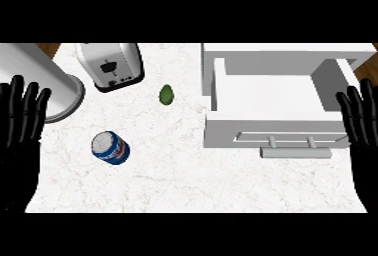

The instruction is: Pick up the can, place it into the drawer and close the drawer

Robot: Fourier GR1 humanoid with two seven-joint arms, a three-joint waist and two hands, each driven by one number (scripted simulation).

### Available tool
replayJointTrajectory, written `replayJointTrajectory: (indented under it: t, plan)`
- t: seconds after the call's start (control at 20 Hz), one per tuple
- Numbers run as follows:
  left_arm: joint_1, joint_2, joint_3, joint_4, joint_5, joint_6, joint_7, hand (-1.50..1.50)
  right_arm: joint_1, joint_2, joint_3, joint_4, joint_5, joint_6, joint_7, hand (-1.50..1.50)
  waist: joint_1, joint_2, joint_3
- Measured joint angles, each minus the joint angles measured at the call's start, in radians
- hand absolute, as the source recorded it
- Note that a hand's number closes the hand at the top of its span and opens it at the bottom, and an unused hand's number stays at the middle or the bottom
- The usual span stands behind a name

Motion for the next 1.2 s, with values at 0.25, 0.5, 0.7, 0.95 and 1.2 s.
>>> replayJointTrajectory:
  t: [0.25,0.5,0.7,0.95,1.2]
  plan:
    - [0.028,-0.062,-0.011,-0.011,-0.19,0.226,0.03,-1.5,-0.007,0.01,-0.003,-0.007,-0.012,-0.004,0.002,-1.5,0.001,-0.002,0.003]
    - [0.115,-0.084,0.043,0.012,-0.26,0.53,0.185,-1.5,0.039,0.032,-0.04,0.034,-0.022,-0.046,0.072,-1.5,0.013,0.003,0.003]
    - [0.152,-0.09,-0.051,0.019,-0.372,0.771,0.334,-1.5,0.058,0.037,-0.042,0.034,-0.023,-0.059,0.132,-1.5,-0.002,0.001,0.004]
    - [0.18,-0.092,-0.232,-0.003,-0.61,0.96,0.535,-1.5,0.07,0.035,-0.051,0.028,-0.026,-0.065,0.168,-1.5,-0.007,-0.001,0.004]
    - [0.111,-0.093,-0.299,0.001,-0.853,0.98,0.767,-1.5,0.079,0.031,-0.069,0.049,-0.04,-0.049,0.147,-1.5,-0.007,-0.002,0.003]
